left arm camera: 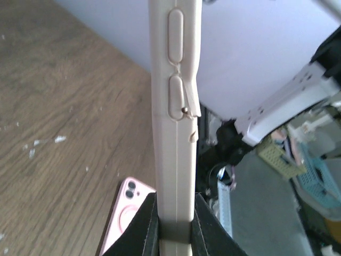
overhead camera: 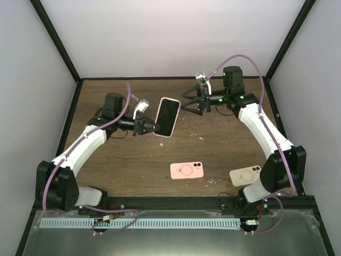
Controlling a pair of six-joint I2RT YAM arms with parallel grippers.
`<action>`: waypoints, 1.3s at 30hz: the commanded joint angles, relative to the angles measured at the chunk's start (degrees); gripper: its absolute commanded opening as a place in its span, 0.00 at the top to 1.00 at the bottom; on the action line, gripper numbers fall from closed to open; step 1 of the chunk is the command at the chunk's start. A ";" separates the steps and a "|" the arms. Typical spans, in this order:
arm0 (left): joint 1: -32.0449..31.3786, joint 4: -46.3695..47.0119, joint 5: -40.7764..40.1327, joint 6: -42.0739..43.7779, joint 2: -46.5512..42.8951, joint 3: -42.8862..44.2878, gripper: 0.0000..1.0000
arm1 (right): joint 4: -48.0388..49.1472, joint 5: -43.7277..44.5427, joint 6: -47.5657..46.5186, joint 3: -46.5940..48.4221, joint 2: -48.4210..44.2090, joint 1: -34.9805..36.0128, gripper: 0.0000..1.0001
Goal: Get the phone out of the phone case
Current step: Adjust the phone.
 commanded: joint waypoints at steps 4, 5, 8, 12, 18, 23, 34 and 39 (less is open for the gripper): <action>4.40 26.74 10.32 -23.11 -1.66 -3.54 1.00 | 16.36 -4.39 17.54 -3.15 -1.87 4.40 0.09; 4.43 27.03 10.43 -23.12 -1.91 -3.94 1.00 | 15.86 -4.35 17.52 -2.49 -1.21 4.99 0.09; 4.42 30.84 11.22 -25.52 -2.70 -5.86 1.00 | 13.83 -3.61 17.89 0.14 0.90 5.84 0.11; 4.42 37.39 13.55 -30.13 -3.80 -7.97 1.00 | 15.05 -1.87 20.19 1.01 1.90 6.21 0.14; 4.44 34.38 15.69 -26.42 -4.57 -8.15 1.00 | 12.52 -0.58 20.38 1.12 2.04 6.24 0.18; 3.96 11.58 17.03 -5.68 -4.69 -4.03 1.00 | 8.43 -1.31 17.82 1.23 1.49 6.28 0.26; 1.12 -4.94 12.40 10.44 -4.44 -1.86 1.00 | 2.69 -3.46 13.58 -0.46 2.59 10.00 0.55; 0.92 -7.76 10.71 13.63 -4.28 -1.40 1.00 | 2.37 -3.51 13.41 -1.25 2.49 10.09 0.68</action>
